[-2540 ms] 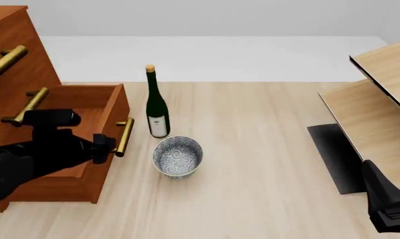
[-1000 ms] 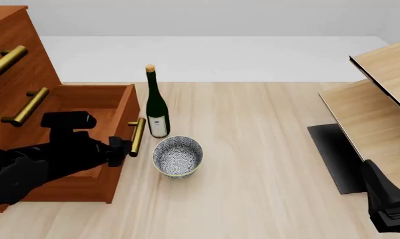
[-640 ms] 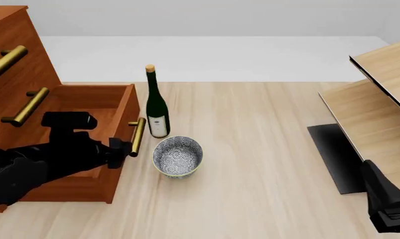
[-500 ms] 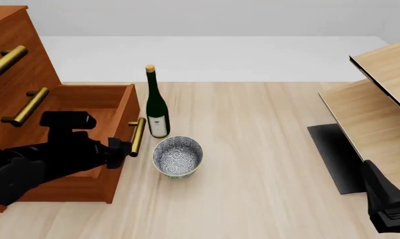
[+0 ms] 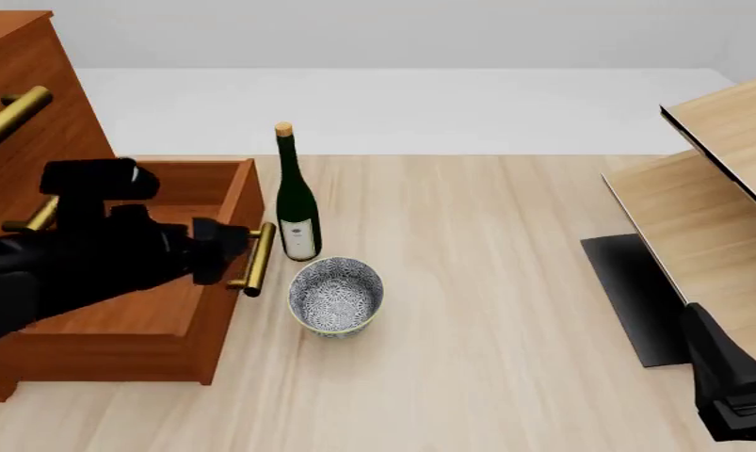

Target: Put the wine bottle in the bottom drawer of the cabinet.

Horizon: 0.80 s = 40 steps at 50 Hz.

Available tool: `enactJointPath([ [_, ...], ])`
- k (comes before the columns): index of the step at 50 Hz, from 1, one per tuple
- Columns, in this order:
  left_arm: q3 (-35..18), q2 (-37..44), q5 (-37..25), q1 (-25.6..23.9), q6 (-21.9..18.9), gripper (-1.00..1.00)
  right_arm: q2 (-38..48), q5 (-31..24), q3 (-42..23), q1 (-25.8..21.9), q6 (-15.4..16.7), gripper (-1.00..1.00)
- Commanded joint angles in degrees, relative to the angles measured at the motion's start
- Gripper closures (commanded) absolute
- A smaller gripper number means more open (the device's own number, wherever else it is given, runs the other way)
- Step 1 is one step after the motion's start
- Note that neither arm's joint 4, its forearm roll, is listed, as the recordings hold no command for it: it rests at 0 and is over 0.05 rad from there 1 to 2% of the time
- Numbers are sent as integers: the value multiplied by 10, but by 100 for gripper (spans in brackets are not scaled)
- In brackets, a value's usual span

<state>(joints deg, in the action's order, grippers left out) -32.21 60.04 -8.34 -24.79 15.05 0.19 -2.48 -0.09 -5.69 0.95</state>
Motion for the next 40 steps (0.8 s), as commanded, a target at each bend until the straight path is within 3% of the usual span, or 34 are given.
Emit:
enactJointPath([
  [1,-62,-52,-70,-3,-14,-100,1,2,0,-2,-1,-100],
  [9,-89,-64,-78,11,-47,-100,0,2,-1,-2,-1,-100],
  [14,-72,-64,-34,11,-22,-100,0,3,-1,-3,-1,-100],
  [24,-65,-50,20,9,-51,-100,1,3,-1,-3,0,-100],
  [26,-65,-61,32,7,-88,-100,0,3,-1,-2,1,-100],
  [28,-65,-56,38,16,-101,-100,0,3,-1,-2,1,-100],
  [30,-64,-59,47,12,-80,-100,0,3,-1,-2,1,-100],
  [32,-62,-67,63,18,-120,-100,1,3,-1,-2,1,-100],
  [35,-57,-75,77,21,-116,-100,1,3,-1,-3,1,-100],
  [38,-47,-81,97,16,-152,-100,0,3,-1,-4,1,-100],
  [40,-39,-99,113,18,-147,-100,0,2,-1,-4,1,-100],
])
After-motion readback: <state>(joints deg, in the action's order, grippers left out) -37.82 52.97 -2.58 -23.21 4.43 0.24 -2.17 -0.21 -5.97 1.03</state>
